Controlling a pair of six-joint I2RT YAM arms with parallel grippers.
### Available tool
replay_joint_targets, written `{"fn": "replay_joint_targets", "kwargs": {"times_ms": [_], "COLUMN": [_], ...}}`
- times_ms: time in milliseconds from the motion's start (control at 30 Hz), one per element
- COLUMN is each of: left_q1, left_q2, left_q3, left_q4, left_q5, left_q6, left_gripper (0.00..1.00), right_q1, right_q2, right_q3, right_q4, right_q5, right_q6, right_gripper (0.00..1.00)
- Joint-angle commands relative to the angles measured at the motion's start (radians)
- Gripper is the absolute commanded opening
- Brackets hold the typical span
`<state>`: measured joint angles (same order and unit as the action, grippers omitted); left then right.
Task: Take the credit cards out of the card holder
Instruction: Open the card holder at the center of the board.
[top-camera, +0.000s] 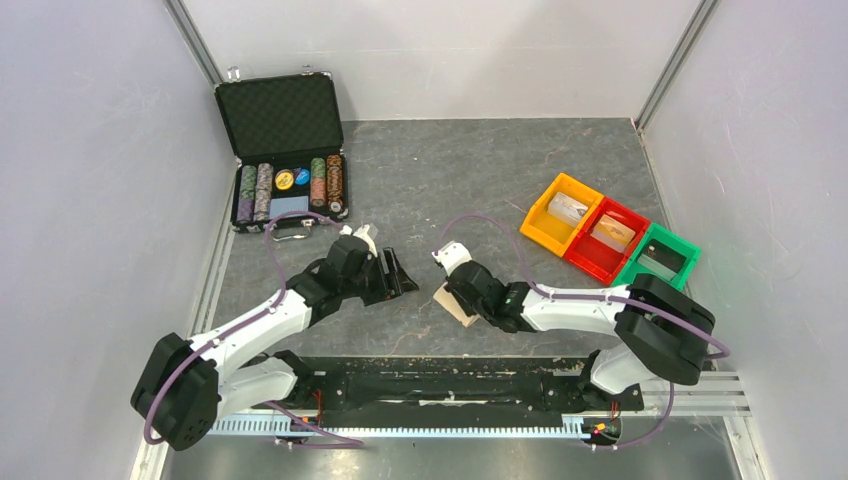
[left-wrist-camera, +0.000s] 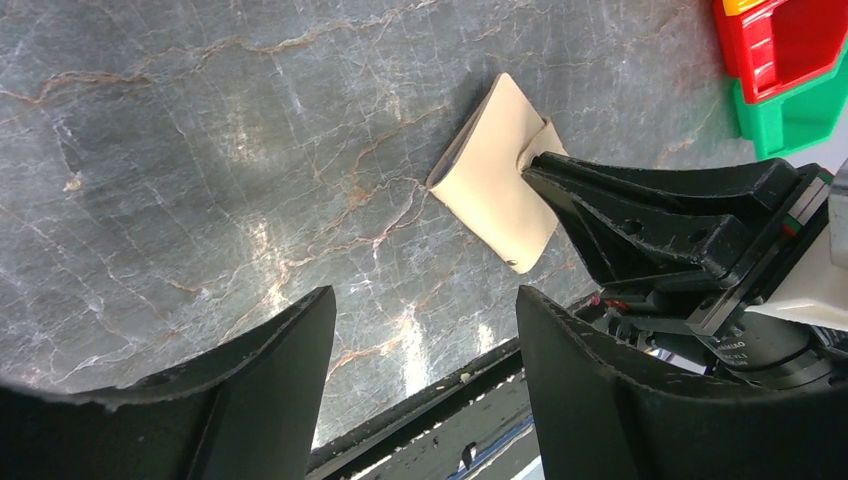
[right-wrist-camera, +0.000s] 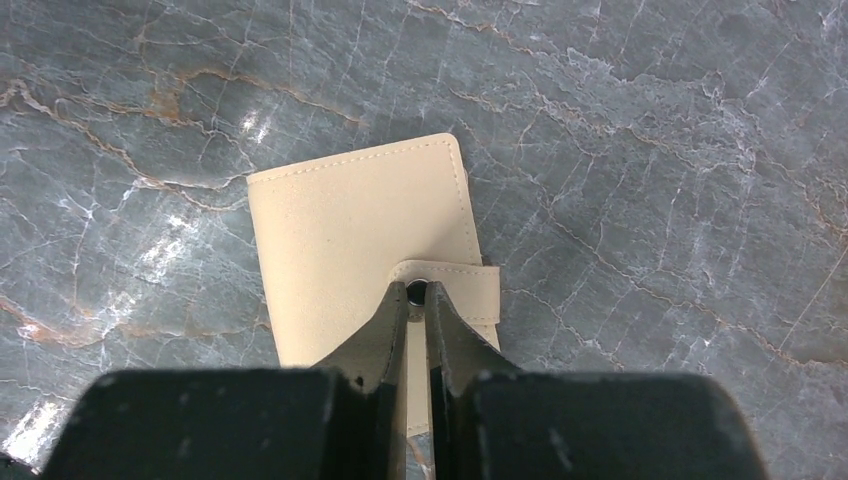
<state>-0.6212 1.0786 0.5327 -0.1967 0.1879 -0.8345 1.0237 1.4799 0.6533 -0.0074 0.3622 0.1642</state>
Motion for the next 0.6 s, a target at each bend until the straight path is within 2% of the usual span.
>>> {"fn": "replay_joint_targets", "kwargs": {"times_ms": [0, 300, 433, 567], "left_q1": [0.002, -0.017, -0.039, -0.058], "left_q2": [-0.009, 0.025, 0.048, 0.069], "left_q3": [-0.012, -0.053, -0.089, -0.106], "left_q4": [0.065, 0.171, 0.272, 0.3], "left_q5": [0.025, 0.074, 0.105, 0.083], "left_q6": [-0.017, -0.041, -0.063, -0.078], "left_gripper": [0.73, 0.75, 0.78, 0.8], "right_q1": [-0.003, -0.006, -0.017, -0.031], "right_q2": [-0.01, -0.088, -0.126, -0.169], "right_q3": [-0.032, -0.075, -0.116, -0.17], "right_q4": [0.024, 0.141, 0.216, 0.296], "right_q5": [-0.091, -0.179, -0.224, -0.246], "right_q6": [0.058, 0.231, 0.32, 0.393], "right_gripper": [0.0, 0.0, 0.0, 0.0]}}
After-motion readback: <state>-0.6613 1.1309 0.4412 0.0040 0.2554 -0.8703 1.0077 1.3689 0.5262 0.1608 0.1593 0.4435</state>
